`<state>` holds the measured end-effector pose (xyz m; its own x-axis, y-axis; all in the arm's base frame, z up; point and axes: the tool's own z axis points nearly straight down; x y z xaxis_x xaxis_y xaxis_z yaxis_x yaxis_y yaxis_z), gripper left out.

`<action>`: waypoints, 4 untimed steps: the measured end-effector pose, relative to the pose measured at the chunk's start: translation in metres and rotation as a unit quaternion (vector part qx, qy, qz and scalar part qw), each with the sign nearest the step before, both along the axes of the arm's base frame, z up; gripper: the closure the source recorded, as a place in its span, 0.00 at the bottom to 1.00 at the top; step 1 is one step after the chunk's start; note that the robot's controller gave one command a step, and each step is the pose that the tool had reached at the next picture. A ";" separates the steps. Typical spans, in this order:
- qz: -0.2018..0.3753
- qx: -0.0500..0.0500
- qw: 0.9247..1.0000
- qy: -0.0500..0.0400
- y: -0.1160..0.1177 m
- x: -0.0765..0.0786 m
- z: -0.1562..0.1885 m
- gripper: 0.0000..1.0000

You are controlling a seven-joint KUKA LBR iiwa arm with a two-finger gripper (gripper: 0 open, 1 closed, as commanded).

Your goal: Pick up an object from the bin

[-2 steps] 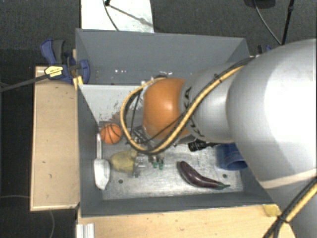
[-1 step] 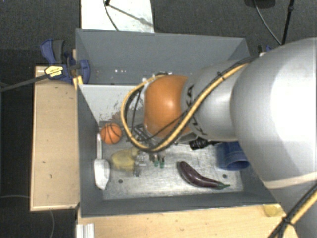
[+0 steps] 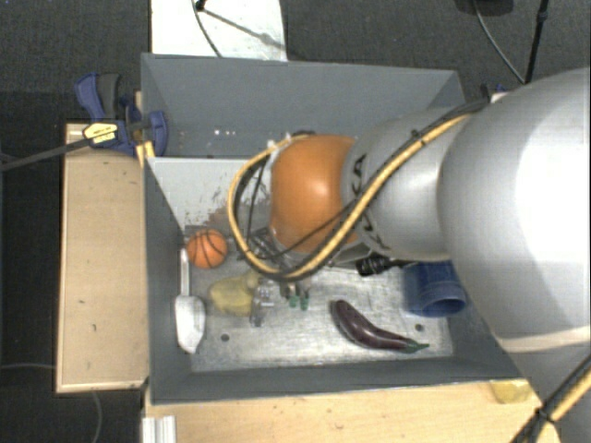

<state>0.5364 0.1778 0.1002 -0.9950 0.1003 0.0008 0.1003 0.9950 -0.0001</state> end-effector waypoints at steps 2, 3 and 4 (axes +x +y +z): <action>-0.001 0.000 1.000 -0.001 0.000 0.000 0.027 1.00; -0.002 0.000 1.000 0.000 0.000 0.000 0.039 1.00; -0.002 0.000 1.000 0.000 0.000 0.000 0.053 1.00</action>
Offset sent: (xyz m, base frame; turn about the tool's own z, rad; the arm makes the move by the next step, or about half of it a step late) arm -0.0001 -0.0002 0.0524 0.0000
